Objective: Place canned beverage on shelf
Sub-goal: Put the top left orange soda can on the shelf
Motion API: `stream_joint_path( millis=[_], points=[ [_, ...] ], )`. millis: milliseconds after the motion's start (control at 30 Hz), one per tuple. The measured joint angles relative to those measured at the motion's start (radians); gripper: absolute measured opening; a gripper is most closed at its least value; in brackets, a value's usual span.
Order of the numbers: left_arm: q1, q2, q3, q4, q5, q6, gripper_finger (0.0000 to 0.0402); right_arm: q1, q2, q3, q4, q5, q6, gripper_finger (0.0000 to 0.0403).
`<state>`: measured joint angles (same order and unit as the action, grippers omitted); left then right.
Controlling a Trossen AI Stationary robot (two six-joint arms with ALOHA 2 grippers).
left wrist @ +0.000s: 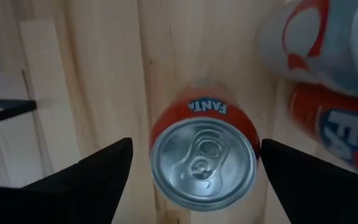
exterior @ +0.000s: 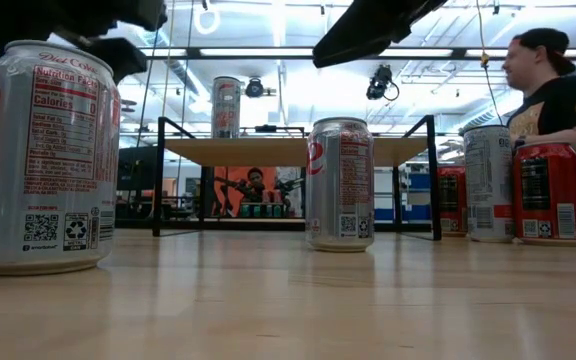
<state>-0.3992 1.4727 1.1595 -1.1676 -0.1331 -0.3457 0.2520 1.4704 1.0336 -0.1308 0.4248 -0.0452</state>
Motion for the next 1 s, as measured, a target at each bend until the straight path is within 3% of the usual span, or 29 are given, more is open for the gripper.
stream_joint_path(
  millis=[200,533,767,1000],
  points=[
    [0.0,0.0,-0.057,0.042,0.007,-0.027,0.036,0.0,0.0,0.0,0.003,0.0,-0.002,0.0252],
    [0.004,-0.003,-0.071,0.054,-0.023,-0.25,0.0299,0.0,0.0,0.0,0.003,0.0,-0.003,0.0252],
    [0.047,0.001,-0.074,0.091,-0.173,-0.573,0.0316,0.0,0.0,0.0,0.003,0.001,0.0,0.0252],
    [0.073,0.001,-0.074,0.117,-0.158,-0.552,0.0343,0.0,0.0,0.0,0.007,0.001,-0.002,0.0252]
  ],
)
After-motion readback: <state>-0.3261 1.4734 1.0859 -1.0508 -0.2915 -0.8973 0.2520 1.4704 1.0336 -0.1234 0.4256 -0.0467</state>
